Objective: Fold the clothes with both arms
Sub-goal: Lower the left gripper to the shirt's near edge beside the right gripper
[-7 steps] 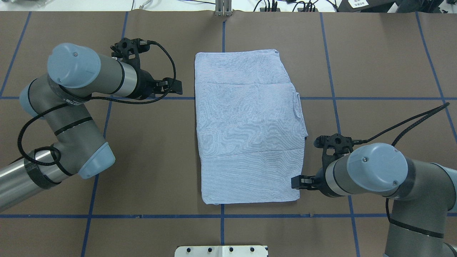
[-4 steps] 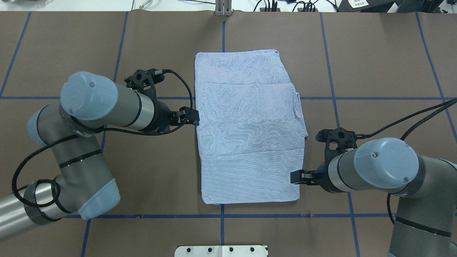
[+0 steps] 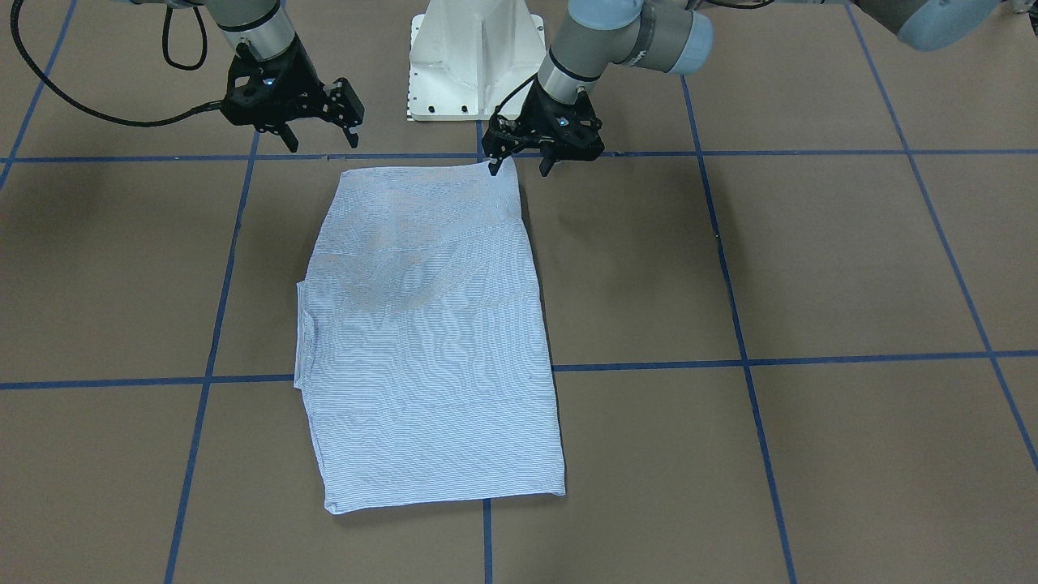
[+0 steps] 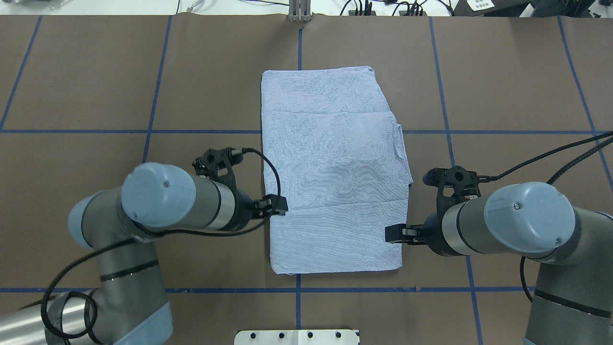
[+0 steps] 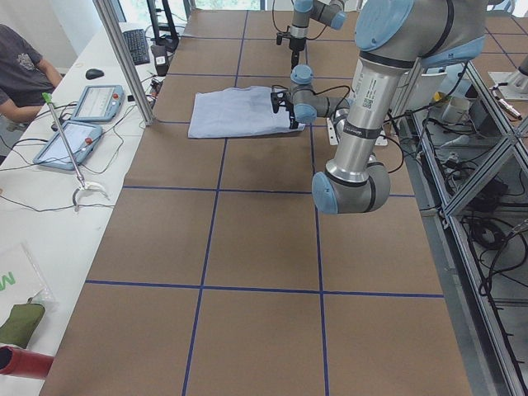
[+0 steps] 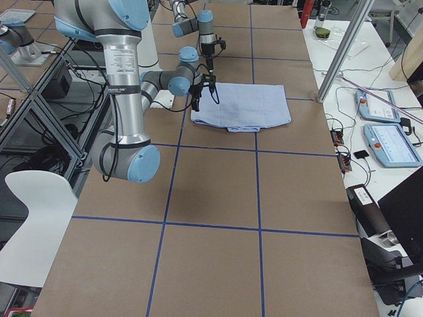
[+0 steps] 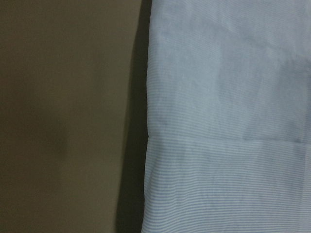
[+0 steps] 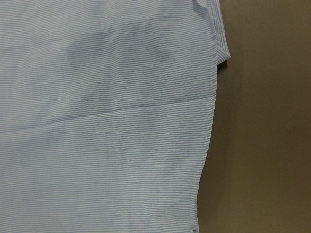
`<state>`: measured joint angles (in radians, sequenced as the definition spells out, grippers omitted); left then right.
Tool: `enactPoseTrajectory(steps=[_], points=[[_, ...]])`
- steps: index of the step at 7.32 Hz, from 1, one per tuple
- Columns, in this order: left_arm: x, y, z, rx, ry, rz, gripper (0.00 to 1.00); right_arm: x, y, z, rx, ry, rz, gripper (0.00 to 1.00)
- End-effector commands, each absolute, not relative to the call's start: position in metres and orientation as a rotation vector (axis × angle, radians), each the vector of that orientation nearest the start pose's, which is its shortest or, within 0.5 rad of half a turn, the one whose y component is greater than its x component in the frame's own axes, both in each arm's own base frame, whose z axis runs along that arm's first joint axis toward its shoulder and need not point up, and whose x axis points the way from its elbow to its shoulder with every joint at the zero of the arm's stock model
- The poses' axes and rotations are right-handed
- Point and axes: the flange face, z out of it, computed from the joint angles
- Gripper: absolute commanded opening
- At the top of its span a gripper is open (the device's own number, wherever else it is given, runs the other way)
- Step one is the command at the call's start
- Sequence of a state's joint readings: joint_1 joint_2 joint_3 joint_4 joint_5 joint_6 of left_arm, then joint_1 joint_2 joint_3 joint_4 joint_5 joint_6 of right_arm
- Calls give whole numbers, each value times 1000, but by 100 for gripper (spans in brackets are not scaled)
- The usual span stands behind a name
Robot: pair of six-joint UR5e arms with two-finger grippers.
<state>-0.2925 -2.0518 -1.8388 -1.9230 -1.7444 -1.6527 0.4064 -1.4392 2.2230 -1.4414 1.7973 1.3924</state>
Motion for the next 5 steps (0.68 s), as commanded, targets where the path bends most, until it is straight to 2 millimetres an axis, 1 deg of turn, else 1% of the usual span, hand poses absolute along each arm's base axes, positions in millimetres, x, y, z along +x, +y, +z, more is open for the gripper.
enactPoseTrajectory(steps=[1,3,4,5], points=[[583,-279,243,-75,1067,-255,80,-388,-289,284,59,-938,118,100],[584,-278,242,-81,1069,-252,68,-386,-291,282,62,-946,122,100],[585,-278,240,-82,1072,-251,66,-384,-292,281,63,-946,126,100],[585,-278,234,-84,1081,-248,62,-384,-293,281,63,-946,127,100]])
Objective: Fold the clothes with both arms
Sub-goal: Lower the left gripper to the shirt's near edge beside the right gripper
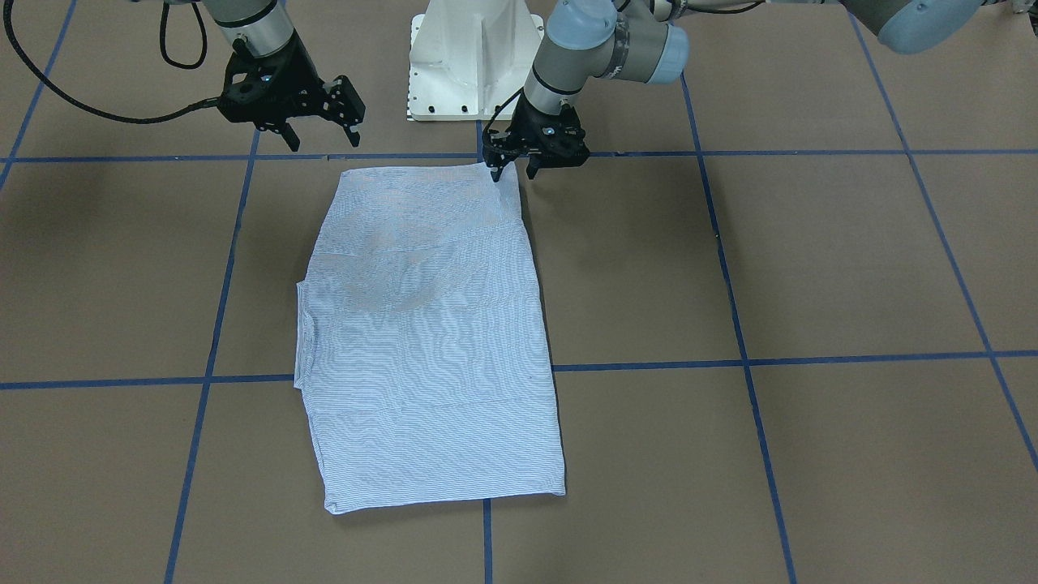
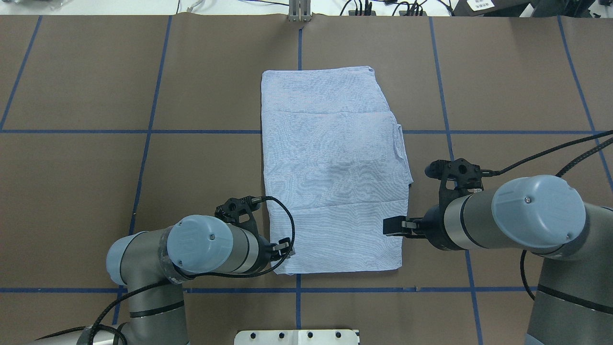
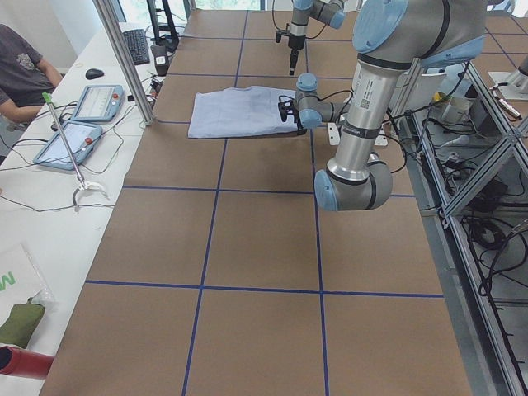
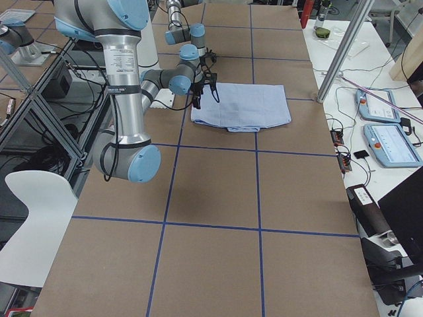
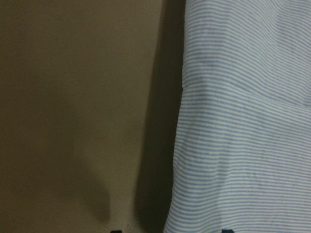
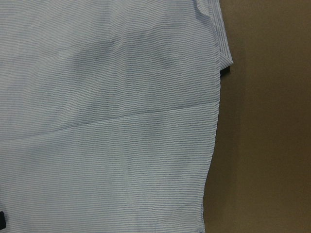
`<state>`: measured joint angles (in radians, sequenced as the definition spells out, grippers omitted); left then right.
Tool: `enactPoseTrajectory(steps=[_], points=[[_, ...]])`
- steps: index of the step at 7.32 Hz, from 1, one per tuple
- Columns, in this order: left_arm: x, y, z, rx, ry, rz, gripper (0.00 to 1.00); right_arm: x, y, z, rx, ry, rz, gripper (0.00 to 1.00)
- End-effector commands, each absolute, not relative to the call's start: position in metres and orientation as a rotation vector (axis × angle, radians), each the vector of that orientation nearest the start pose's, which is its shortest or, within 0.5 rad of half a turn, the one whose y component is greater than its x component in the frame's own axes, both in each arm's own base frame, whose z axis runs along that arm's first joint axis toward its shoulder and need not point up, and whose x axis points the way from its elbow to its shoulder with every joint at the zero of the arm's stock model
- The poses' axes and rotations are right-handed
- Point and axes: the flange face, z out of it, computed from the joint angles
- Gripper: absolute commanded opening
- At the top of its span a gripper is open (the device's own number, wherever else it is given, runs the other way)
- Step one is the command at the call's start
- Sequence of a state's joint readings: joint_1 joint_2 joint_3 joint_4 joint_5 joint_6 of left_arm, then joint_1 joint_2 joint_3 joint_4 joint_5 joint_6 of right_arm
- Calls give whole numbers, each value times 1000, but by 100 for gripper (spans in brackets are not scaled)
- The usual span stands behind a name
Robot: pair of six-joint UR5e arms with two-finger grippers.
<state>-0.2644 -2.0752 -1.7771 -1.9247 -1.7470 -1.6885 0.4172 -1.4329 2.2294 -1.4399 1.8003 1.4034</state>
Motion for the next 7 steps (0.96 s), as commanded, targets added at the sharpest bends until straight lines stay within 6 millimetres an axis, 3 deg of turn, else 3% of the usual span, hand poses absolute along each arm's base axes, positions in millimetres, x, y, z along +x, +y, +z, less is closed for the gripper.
enactPoseTrajectory(steps=[1,4,7], points=[[585,-278,227,-86,1087,-245,58,-382,-295,282,63,-945,132,100],[588,-274,229,-89,1082,-239,53,-381,-296,282,64,-944,135,100],[588,-273,230,-90,1080,-238,38,-382,-296,283,63,-942,135,100]])
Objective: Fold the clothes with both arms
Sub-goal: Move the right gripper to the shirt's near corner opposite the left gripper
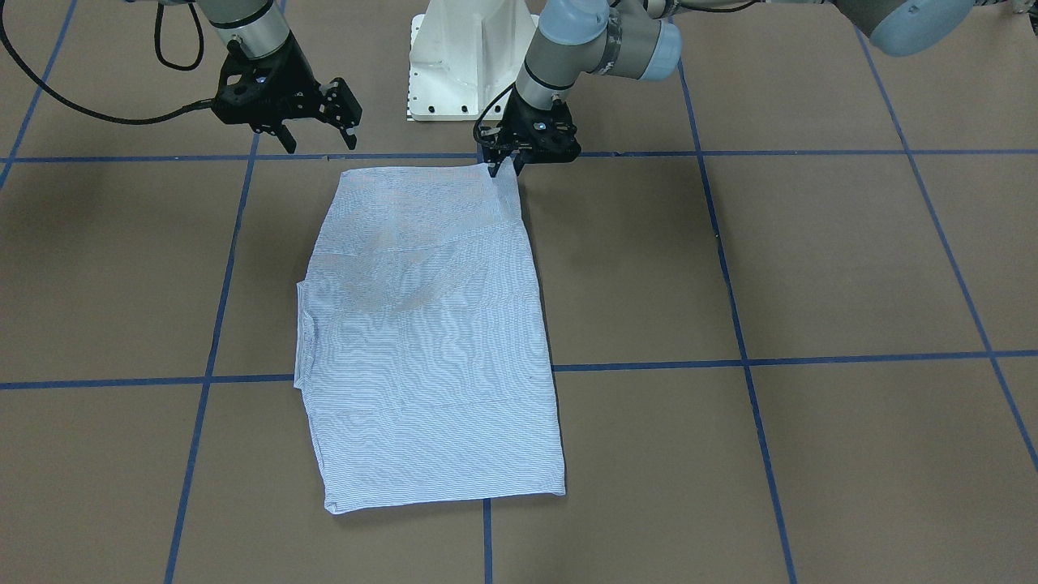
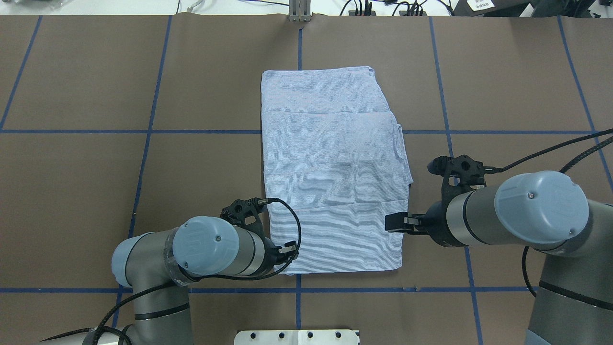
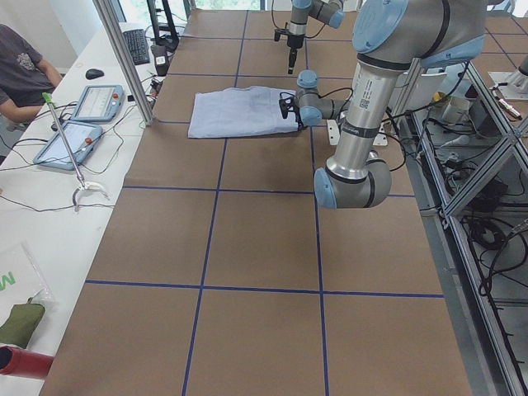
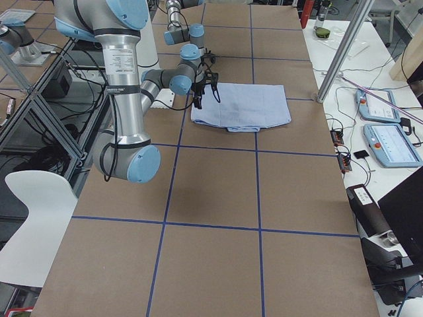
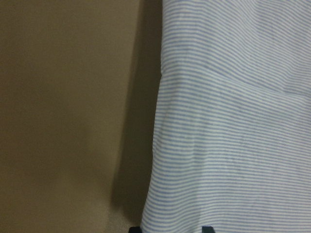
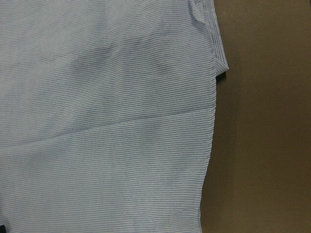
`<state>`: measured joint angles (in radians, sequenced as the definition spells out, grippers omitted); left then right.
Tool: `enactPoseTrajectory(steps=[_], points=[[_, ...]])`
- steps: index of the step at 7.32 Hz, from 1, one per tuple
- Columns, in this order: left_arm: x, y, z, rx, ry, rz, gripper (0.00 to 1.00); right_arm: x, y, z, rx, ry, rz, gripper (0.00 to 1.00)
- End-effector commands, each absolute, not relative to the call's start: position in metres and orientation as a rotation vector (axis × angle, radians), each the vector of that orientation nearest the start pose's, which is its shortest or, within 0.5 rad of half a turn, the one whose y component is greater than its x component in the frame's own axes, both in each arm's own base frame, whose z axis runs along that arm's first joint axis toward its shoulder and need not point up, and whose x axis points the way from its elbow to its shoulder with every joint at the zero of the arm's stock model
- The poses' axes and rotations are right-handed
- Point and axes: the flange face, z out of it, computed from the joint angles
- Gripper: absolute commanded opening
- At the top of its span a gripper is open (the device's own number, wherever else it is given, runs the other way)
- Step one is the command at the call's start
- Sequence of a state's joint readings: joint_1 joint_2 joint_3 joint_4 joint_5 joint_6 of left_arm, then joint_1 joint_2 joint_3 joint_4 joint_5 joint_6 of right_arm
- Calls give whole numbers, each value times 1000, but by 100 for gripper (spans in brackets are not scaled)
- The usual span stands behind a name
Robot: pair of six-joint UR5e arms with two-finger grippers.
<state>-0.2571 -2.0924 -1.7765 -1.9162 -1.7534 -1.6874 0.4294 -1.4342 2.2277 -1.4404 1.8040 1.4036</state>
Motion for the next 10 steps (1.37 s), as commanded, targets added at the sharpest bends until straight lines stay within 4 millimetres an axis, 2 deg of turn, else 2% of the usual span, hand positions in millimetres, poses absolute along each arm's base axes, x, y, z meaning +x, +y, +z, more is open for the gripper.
enactPoseTrajectory(steps=[1,2,3,4,7,8,9,10], points=[[589,-272,231,-91,1079,-237,22,-383,-296,283,64,-942,134,100],[591,-266,236,-96,1071,-229,9,-383,-296,284,64,-939,135,100],[595,-258,238,-101,1066,-219,3,-383,-297,286,65,-936,137,100],[594,-258,237,-99,1068,-219,0,-383,-297,285,64,-937,139,100],[588,-258,227,-93,1088,-206,0,-394,-293,293,14,-922,214,100],[586,-261,222,-91,1098,-207,0,-406,-287,301,-2,-901,241,100],[581,-261,218,-89,1108,-208,0,-427,-287,304,-24,-887,293,100],[580,-264,218,-86,1109,-212,0,-453,-277,307,-61,-871,357,100]])
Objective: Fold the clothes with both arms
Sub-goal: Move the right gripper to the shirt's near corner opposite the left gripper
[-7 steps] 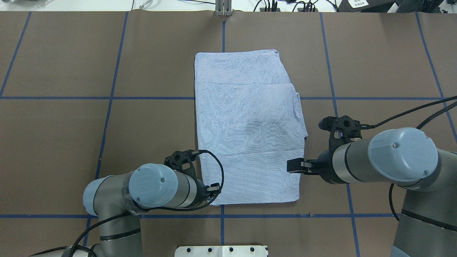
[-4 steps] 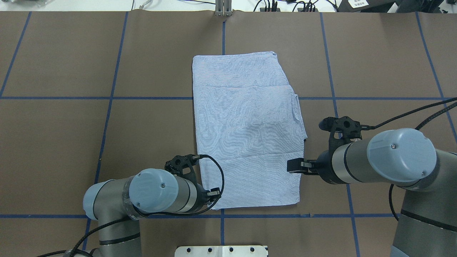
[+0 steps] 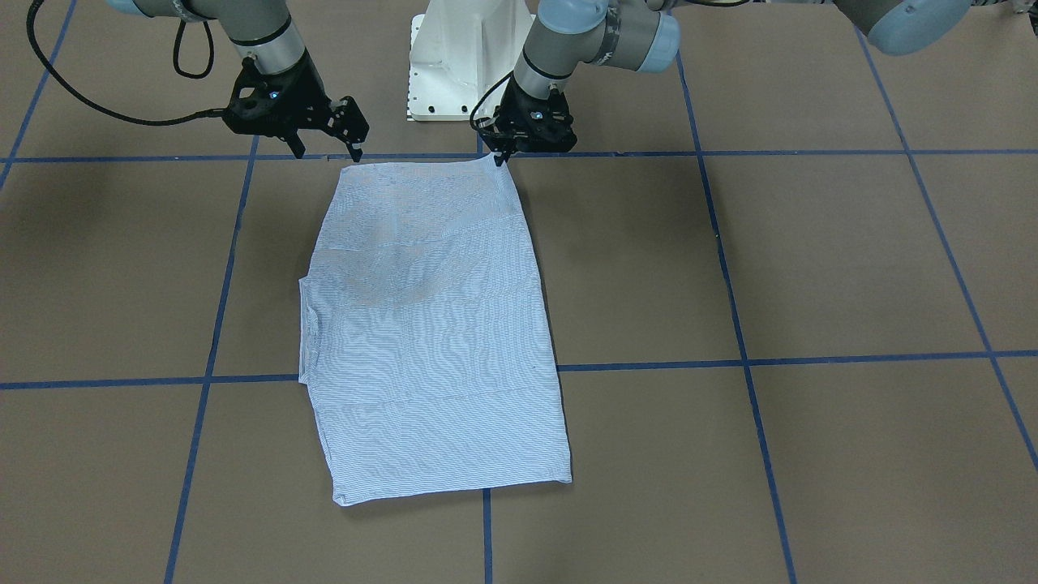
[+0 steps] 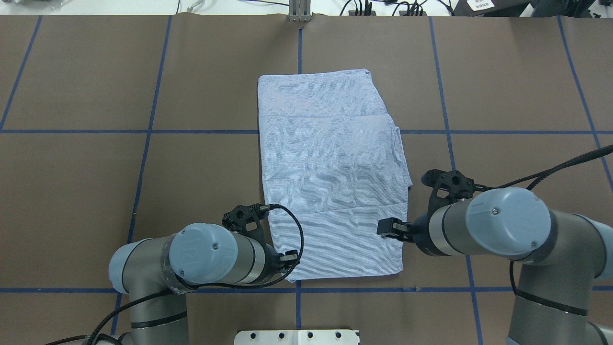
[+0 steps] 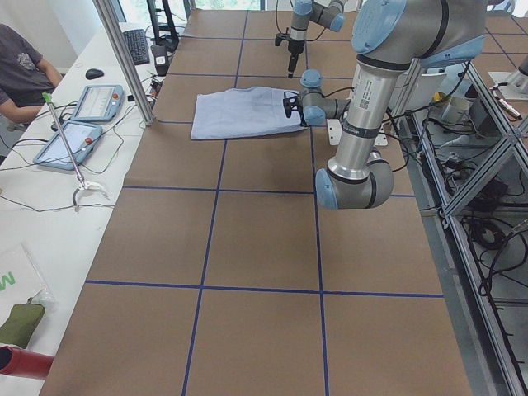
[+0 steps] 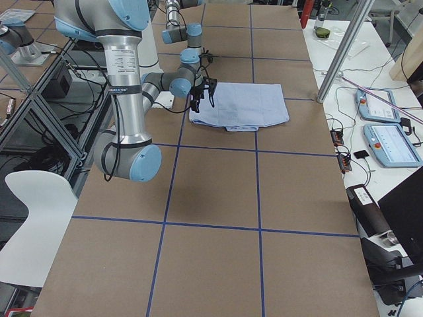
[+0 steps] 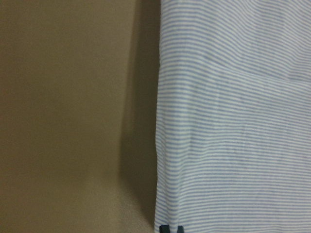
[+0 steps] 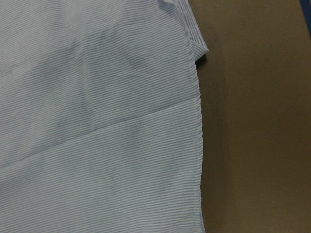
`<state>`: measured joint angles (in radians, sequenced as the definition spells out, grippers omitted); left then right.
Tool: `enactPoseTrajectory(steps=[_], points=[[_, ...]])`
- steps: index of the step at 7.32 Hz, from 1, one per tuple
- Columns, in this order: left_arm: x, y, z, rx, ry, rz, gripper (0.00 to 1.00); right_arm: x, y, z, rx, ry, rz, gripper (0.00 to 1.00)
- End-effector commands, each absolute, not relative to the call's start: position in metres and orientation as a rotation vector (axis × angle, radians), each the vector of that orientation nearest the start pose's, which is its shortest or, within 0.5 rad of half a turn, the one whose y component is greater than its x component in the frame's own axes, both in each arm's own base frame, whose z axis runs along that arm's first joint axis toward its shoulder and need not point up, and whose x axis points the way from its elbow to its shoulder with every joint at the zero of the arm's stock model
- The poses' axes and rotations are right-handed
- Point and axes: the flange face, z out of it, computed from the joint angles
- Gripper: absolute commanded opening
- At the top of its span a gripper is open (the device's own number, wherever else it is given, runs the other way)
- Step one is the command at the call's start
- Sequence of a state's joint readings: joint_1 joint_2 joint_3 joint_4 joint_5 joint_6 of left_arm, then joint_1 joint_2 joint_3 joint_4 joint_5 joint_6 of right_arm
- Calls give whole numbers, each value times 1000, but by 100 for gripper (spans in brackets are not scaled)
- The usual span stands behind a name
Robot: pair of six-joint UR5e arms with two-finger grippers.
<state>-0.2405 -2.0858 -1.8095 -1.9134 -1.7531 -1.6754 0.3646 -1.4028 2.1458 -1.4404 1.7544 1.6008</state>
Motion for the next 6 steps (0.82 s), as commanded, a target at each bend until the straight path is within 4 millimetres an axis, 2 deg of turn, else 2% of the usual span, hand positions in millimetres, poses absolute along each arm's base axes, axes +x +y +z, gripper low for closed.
enactPoseTrajectory(steps=[1,3,4,6], points=[[580,-264,219,-86,1107,-213,0,-470,-259,312,-65,-856,370,100],[578,-267,218,-83,1109,-217,0,-481,-256,310,-77,-848,389,100],[577,-269,218,-81,1109,-221,0,-495,-259,320,-80,-821,389,100],[577,-269,217,-81,1112,-220,0,-497,-261,320,-80,-816,392,100]])
